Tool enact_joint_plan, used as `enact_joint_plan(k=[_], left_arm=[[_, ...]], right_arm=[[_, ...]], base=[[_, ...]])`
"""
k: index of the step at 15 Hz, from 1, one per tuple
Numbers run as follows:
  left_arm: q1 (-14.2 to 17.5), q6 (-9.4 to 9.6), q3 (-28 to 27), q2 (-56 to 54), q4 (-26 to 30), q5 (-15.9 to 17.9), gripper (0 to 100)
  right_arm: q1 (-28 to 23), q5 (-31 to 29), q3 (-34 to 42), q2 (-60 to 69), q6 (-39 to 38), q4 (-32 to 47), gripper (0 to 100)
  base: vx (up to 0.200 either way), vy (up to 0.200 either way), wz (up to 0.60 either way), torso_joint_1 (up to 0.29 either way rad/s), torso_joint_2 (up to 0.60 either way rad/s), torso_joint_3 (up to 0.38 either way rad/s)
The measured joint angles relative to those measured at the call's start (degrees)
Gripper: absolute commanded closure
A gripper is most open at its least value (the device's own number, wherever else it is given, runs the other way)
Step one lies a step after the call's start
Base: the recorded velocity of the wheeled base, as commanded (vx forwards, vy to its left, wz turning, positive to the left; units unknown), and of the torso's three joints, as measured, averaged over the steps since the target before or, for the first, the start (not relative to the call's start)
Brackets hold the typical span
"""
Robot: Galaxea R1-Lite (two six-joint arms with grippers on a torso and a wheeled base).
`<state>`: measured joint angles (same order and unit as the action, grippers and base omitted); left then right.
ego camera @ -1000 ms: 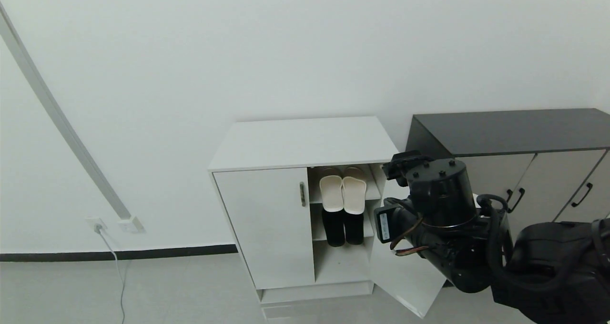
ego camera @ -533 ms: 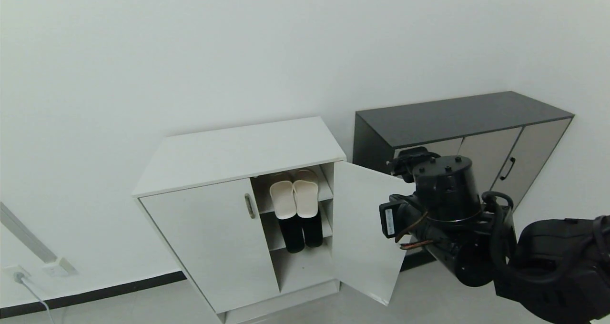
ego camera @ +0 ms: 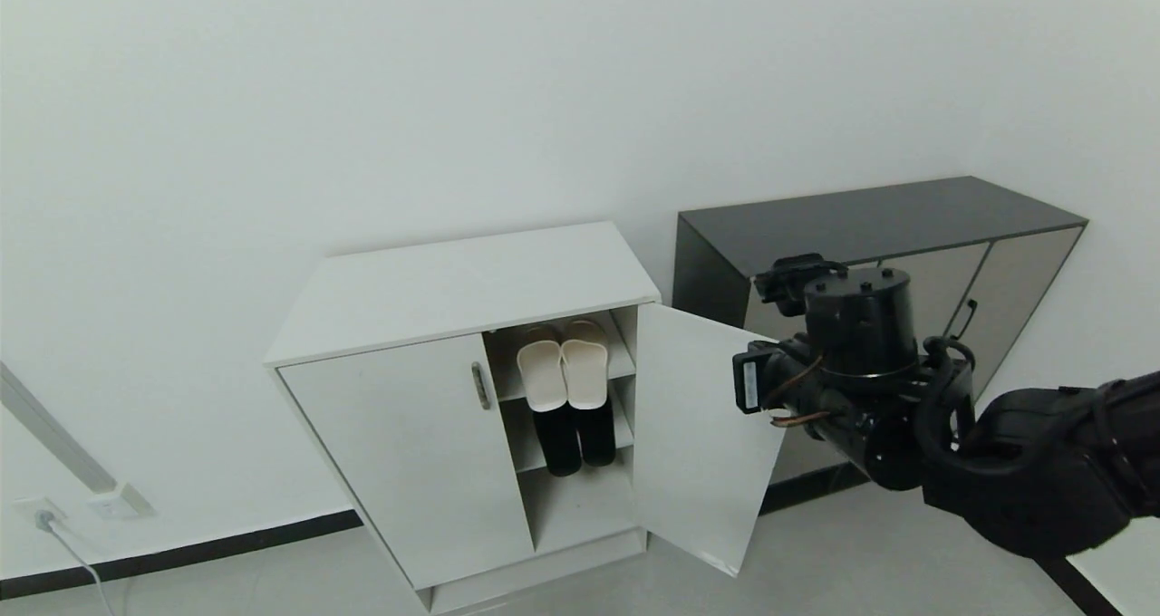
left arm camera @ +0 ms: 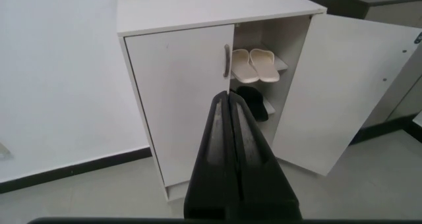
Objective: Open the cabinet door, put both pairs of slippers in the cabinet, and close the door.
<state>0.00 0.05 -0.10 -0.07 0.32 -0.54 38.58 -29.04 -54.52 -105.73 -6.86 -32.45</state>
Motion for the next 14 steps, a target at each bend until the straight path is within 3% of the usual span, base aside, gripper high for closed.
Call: enact_joint_plan(k=[7, 10, 14], left_arm=[[0.0, 0.17, 0.0, 0.0, 0.01, 0.02, 100], [0.0, 0.22, 0.0, 0.0, 0.01, 0.02, 100], [-0.02, 0.22, 0.0, 0.0, 0.04, 0.02, 100]], right_arm=[[-16.48, 11.93, -10.64, -8.96, -2.52, -0.39, 100], [-20.94, 12.4, -15.19, -14.56, -3.06, -0.48, 100], [-23.04, 12.53, -17.97, -19.46, -3.12, -0.48, 100]], base=[[0.0, 0.0, 0.0, 0.0, 0.0, 0.0], [0.0, 0.0, 0.0, 0.0, 0.0, 0.0], [0.0, 0.0, 0.0, 0.0, 0.0, 0.0]])
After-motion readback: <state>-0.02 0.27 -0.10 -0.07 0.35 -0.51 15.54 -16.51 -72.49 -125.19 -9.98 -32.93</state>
